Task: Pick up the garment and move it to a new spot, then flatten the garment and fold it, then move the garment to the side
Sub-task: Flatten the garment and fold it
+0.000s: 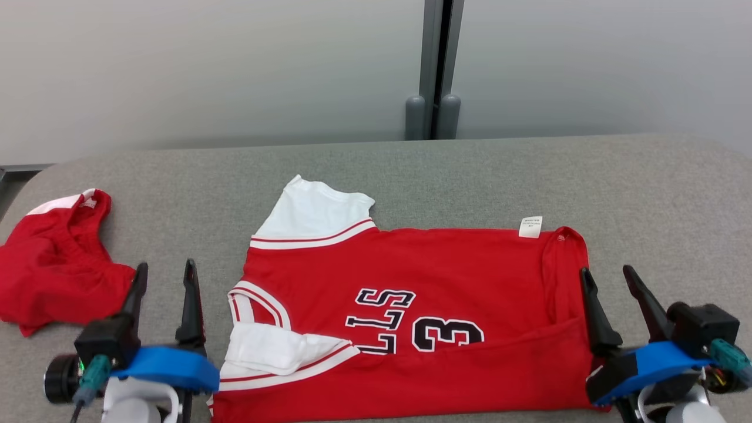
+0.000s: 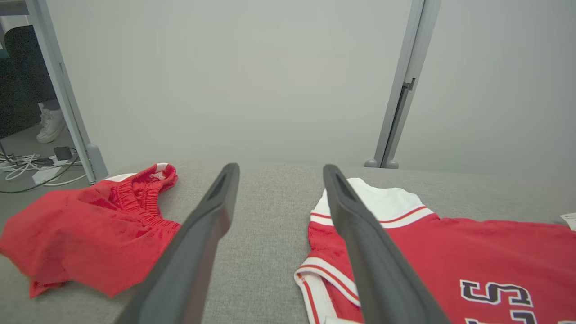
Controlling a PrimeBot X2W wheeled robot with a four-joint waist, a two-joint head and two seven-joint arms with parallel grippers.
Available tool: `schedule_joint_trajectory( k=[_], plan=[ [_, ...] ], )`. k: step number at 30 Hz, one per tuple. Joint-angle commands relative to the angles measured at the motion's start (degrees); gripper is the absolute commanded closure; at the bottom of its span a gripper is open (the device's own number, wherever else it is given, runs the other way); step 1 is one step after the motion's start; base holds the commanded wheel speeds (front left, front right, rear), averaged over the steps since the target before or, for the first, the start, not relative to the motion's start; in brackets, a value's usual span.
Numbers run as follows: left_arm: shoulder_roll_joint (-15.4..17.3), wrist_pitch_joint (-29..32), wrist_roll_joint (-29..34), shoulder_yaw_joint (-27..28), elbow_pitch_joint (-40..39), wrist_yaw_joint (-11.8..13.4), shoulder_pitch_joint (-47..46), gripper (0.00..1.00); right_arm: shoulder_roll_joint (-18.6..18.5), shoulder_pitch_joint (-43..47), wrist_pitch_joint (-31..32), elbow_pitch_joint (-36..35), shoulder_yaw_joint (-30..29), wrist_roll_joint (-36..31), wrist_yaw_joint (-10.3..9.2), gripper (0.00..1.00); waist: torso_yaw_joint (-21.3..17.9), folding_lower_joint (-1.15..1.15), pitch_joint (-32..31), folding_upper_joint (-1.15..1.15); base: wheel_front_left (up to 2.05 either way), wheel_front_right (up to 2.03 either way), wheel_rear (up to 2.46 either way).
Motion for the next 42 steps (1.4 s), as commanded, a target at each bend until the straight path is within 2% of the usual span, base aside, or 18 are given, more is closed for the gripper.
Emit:
schedule_joint_trajectory(
  k=[1, 8, 16, 19, 22, 29, 37, 42],
  plan=[
    [0.6, -0.1, 0.6, -0.4, 0.1, -0.3, -2.6, 0.00, 0.0, -1.7, 0.1, 0.0, 0.0, -0.5, 0.03, 0.00, 0.1, 0.00, 0.8, 0.00, 0.00, 0.00, 0.00],
    [3.5, 3.2, 1.2, -2.4, 3.3, -3.0, -17.4, 0.00, -1.6, -10.2, 2.2, 1.2, 1.3, -3.1, 0.03, 0.00, -1.2, 0.00, 6.3, 0.00, 0.00, 0.00, 0.00],
    [8.8, 9.8, -0.3, -5.1, 9.0, -5.1, -35.2, 0.00, -1.9, -19.7, 2.1, 2.2, 4.8, -2.4, 0.03, 0.00, -6.0, 0.00, 15.2, 0.00, 0.00, 0.00, 0.00],
    [10.7, 13.2, -1.8, -7.4, 12.2, -5.5, -40.5, 0.00, -1.6, -21.9, 1.3, 2.9, 5.9, -2.1, 0.03, 0.00, -7.8, 0.00, 17.9, 0.00, 0.00, 0.00, 0.00],
    [12.6, 16.8, -3.8, -12.2, 14.9, -5.5, -44.7, 0.00, -1.5, -23.4, 0.6, 3.4, 6.5, -2.4, 0.03, 0.00, -9.4, 0.00, 20.1, 0.00, 0.00, 0.00, 0.00],
    [17.2, 22.1, -10.3, -23.0, 19.3, -5.4, -49.1, 0.00, -1.1, -25.2, -1.0, 4.4, 7.4, -2.0, 0.03, 0.00, -12.3, 0.00, 23.2, 0.00, 0.00, 0.00, 0.00],
    [20.3, 27.6, -18.6, -29.4, 24.0, -5.4, -49.1, 0.00, -0.9, -26.6, -2.1, 5.6, 8.0, -1.6, 0.03, 0.00, -14.5, 0.00, 25.3, 0.00, 0.00, 0.00, 0.00],
    [21.2, 28.7, -22.2, -31.1, 25.9, -5.4, -49.1, 0.00, -0.8, -27.1, -2.3, 6.4, 8.5, -1.4, 0.03, 0.00, -15.3, 0.00, 26.1, 0.00, 0.00, 0.00, 0.00]
  ],
)
